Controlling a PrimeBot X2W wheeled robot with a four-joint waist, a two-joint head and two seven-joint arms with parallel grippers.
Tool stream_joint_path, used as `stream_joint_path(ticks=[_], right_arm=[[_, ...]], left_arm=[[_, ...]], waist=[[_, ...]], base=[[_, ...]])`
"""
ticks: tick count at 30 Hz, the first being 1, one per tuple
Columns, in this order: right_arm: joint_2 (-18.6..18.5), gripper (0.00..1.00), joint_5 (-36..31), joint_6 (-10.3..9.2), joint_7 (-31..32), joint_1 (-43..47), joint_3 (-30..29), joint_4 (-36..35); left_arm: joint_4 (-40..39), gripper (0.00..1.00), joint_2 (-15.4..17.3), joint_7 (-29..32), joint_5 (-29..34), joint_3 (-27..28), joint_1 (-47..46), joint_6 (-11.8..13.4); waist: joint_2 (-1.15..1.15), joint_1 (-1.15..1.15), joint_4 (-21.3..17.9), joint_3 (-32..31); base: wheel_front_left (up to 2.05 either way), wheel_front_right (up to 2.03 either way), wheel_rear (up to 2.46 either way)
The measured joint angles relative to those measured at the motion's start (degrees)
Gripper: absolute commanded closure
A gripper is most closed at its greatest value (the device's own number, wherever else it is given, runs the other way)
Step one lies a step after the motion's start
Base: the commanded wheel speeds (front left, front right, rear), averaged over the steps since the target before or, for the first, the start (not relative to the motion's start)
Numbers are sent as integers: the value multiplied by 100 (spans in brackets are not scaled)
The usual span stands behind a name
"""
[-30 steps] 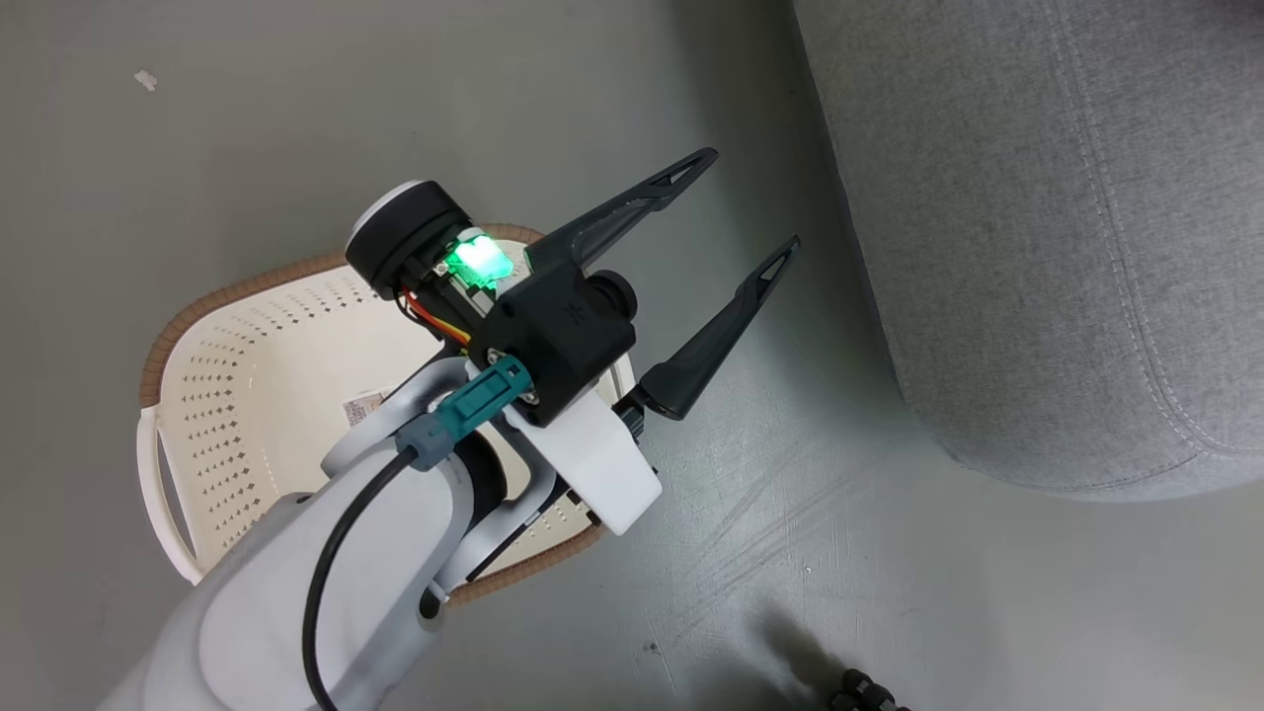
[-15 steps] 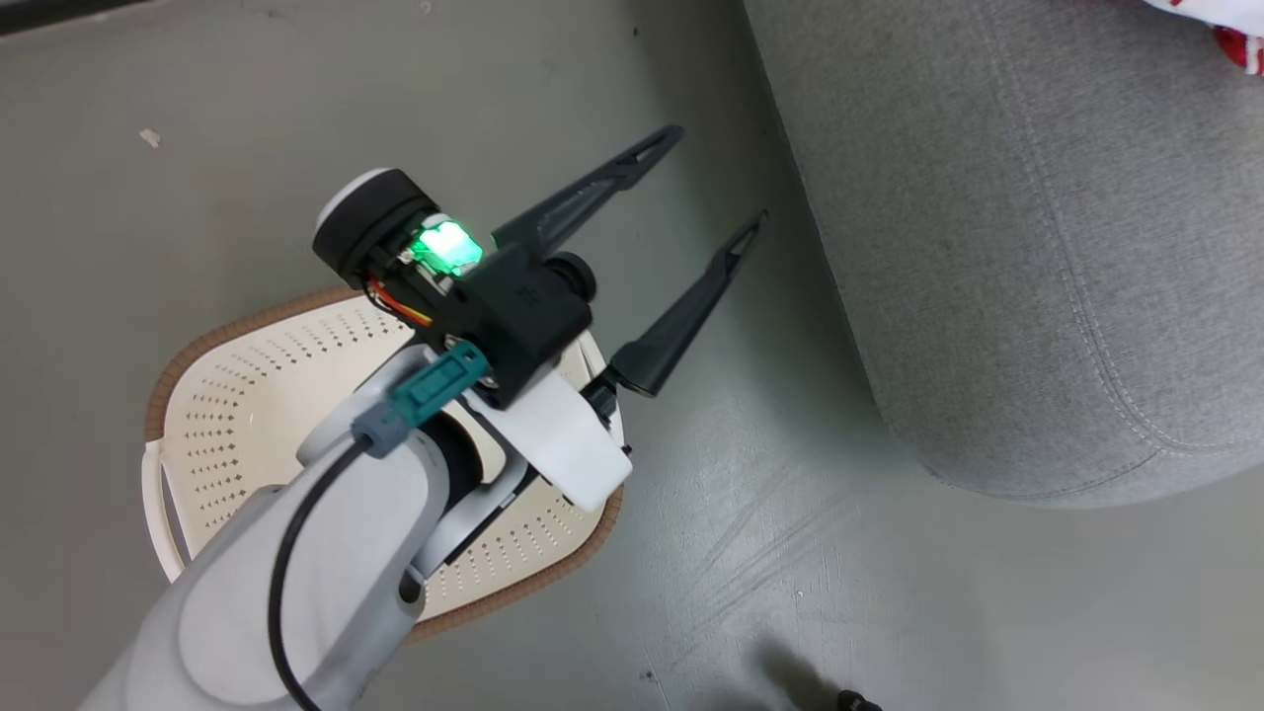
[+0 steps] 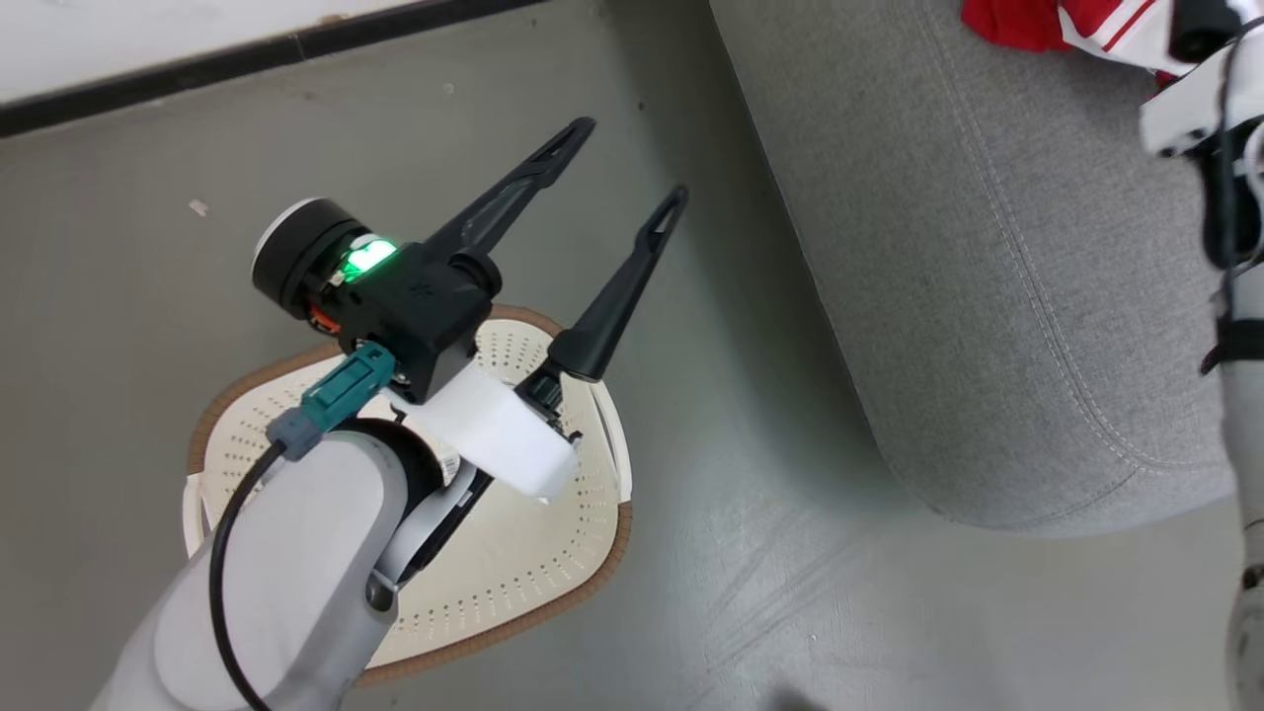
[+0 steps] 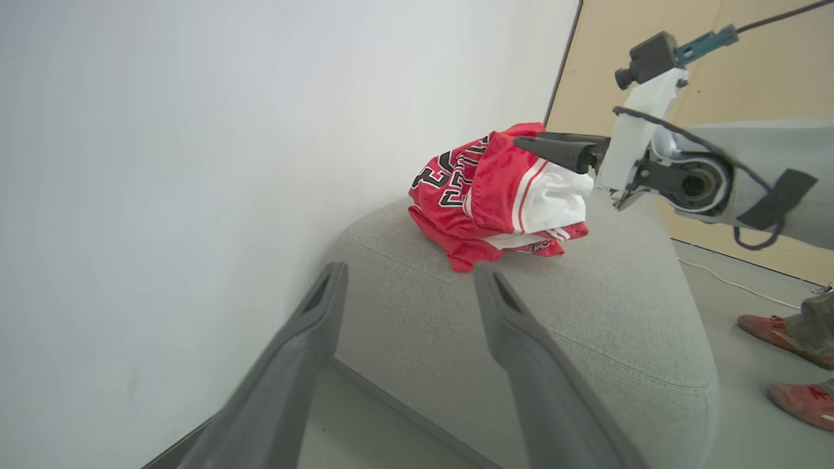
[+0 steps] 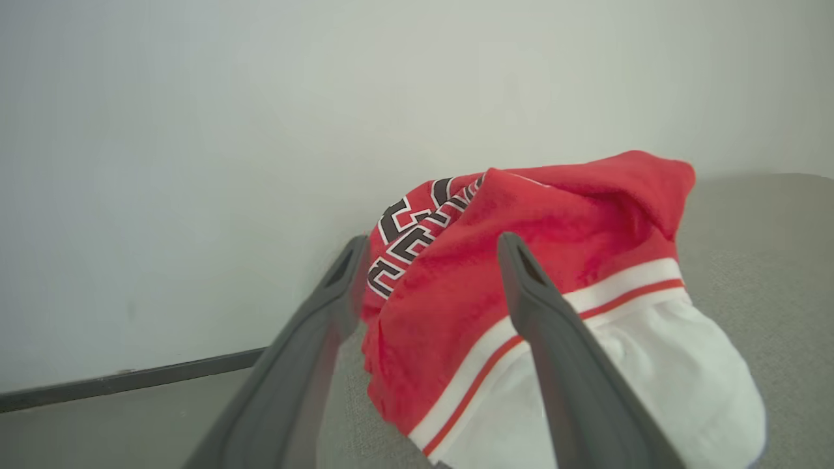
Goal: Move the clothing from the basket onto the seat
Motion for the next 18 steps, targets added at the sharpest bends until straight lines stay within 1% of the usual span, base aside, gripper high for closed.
stream_joint_path(ticks=[5,8,15,18], right_arm=[[232,0,-49,0,-14,331,213,-209],[322,0,-56,0,-53,493,435,-388],[357,0,21,0,-70,862,964,-734],[357,0,37,0,-70,1045,1152,-1050]], left_arm=[[55,0,8,-186,-113,196,269,135],[62,0,8,-310,-156,323,426,234],[142,0,67,-579,-275,610,892,463],[147,0,58,-699,-346,711,1093,531]], waist=[[0,0,96,-218],[0,0,175,-350],[0,0,413,-656],[0,0,528,-789]], base=[[0,0,0],[0,0,0],[0,0,0],[0,0,0]])
